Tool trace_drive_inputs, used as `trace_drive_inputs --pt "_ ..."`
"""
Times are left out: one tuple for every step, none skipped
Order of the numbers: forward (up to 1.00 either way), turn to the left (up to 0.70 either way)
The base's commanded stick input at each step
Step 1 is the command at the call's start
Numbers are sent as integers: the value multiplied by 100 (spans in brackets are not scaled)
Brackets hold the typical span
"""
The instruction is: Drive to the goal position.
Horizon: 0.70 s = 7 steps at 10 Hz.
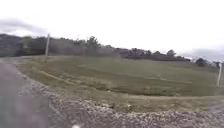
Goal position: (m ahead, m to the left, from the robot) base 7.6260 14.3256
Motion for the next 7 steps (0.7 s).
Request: trace_drive_inputs --pt "0 45" --pt "0 45" --pt "0 45" --pt "0 45" --pt "0 45" --pt "0 45" --pt "0 45"
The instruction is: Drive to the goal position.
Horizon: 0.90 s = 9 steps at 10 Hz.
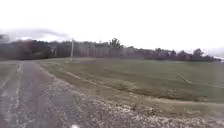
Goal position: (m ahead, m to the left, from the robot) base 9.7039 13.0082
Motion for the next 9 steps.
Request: trace_drive_inputs --pt "0 45" --pt "0 45" --pt "0 45" --pt "0 45" --pt "0 45" --pt "0 45" --pt "0 45" --pt "0 45" --pt "0 45"
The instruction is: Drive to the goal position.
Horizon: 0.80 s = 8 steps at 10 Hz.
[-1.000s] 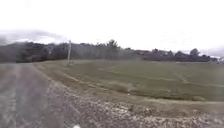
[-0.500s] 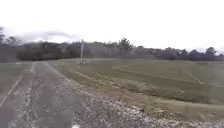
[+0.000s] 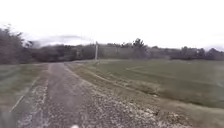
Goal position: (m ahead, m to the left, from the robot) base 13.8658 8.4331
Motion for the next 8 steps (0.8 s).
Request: trace_drive_inputs --pt "0 45" --pt "0 45" --pt "0 45" --pt "0 45" --pt "0 45" --pt "0 45" --pt "0 45" --pt "0 45"
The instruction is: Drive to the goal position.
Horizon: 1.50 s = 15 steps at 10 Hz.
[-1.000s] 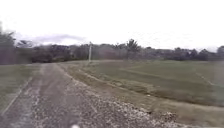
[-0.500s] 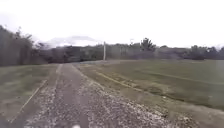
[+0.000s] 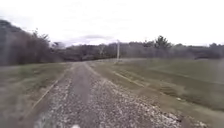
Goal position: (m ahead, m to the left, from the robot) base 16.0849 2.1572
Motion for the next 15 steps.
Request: trace_drive_inputs --pt "0 34" --pt "0 19" --pt "0 7" --pt "0 2" --pt "0 0" --pt "0 0" --pt "0 0" --pt "0 0" --pt "0 0" --pt "0 0" --pt "0 0" --pt "0 0" --pt "0 0" --pt "3 0" --pt "19 0"
